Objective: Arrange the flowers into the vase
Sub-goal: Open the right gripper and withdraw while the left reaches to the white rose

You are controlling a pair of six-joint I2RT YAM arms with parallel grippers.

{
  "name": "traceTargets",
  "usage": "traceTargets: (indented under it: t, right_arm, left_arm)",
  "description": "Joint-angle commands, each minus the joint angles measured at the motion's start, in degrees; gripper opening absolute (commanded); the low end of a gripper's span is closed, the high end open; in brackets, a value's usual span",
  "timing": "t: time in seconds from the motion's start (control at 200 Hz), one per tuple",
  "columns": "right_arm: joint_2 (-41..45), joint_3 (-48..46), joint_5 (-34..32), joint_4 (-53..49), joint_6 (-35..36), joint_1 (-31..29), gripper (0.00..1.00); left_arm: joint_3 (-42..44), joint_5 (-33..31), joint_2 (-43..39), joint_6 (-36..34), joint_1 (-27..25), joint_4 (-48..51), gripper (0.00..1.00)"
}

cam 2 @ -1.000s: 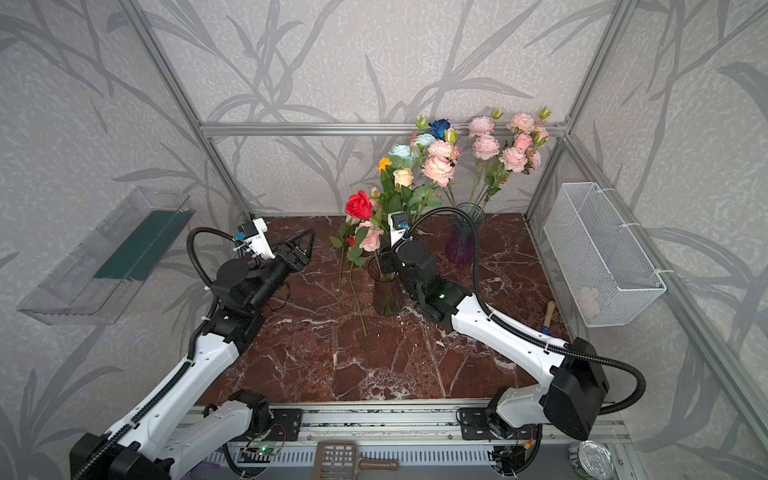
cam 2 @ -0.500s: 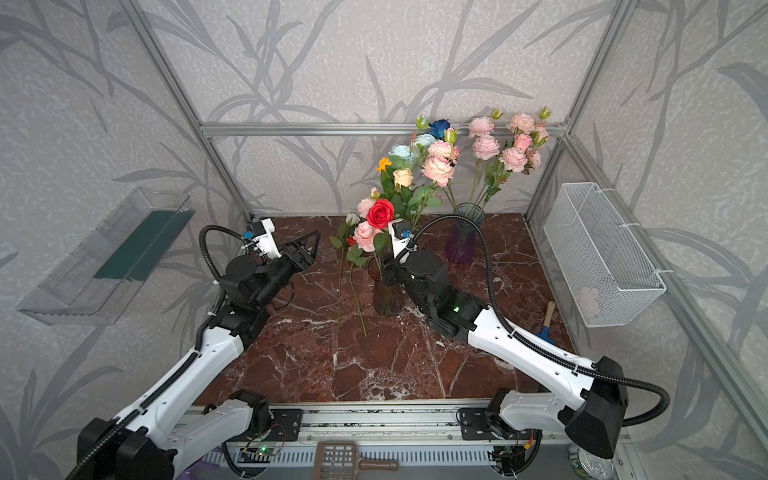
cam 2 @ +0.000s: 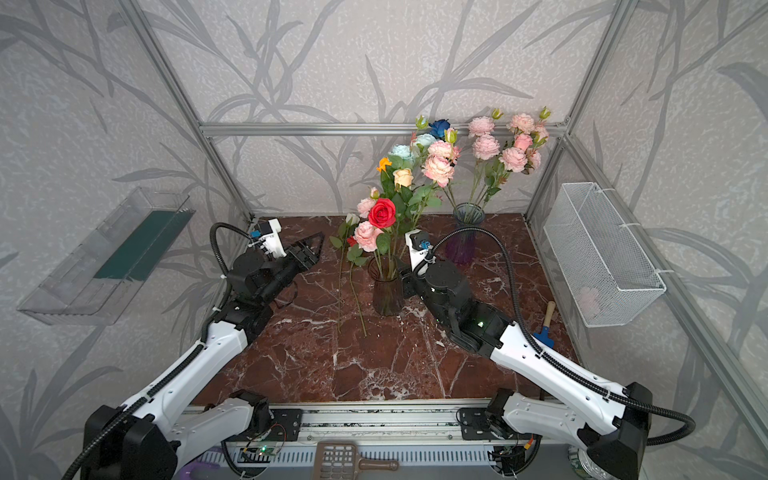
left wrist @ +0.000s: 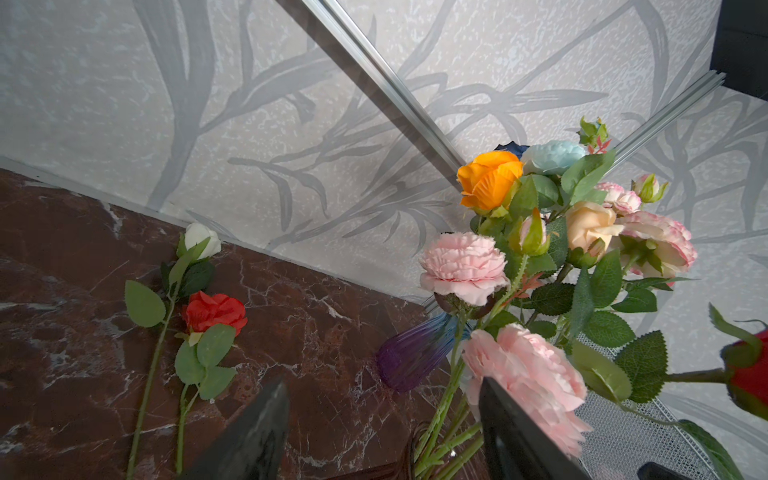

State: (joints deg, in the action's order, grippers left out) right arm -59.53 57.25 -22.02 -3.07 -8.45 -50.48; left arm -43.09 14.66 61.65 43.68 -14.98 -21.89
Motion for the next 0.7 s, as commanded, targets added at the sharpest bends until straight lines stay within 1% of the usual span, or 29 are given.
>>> traceTargets:
  t: [0.0,0.13,0.215,0.435,0.625,0.695]
  right_arm:
    - [3.4,-3.0,1.2,-2.0,-0.3,-0.1,0.5]
    - [8.0,-8.6,0.7,-1.3,-1.0,-0.1,0.5]
    - [10.9,-12.3,0.1,-0.3,-2.0,-0.1,0.5]
    - [15.6,-19.8,0.8,1.4,-6.0,-0.1,0.5]
    - [18.7,-24.3,2.8,1.2,-9.5,0.0,0.5]
    - [19.9,-26.2,3.4,1.7,-11.1,-0.1,0.5]
  left_arm:
    - [-2.7,-0.9,1.4,0.2,0.2,3.0,0.72]
    - [-5.2,-3.4,5.1,-0.9,0.2,9.6,0.7]
    - [-7.3,-4.9,8.5,-1.9,0.2,14.4,0.67]
    - [-14.7,-5.2,19.1,-7.9,0.0,25.5,0.58]
    - [-23.9,-6.2,29.8,-13.5,-0.7,35.2,0.49]
    - [-28.9,-7.6,34.0,-15.7,-0.7,40.1,0.49]
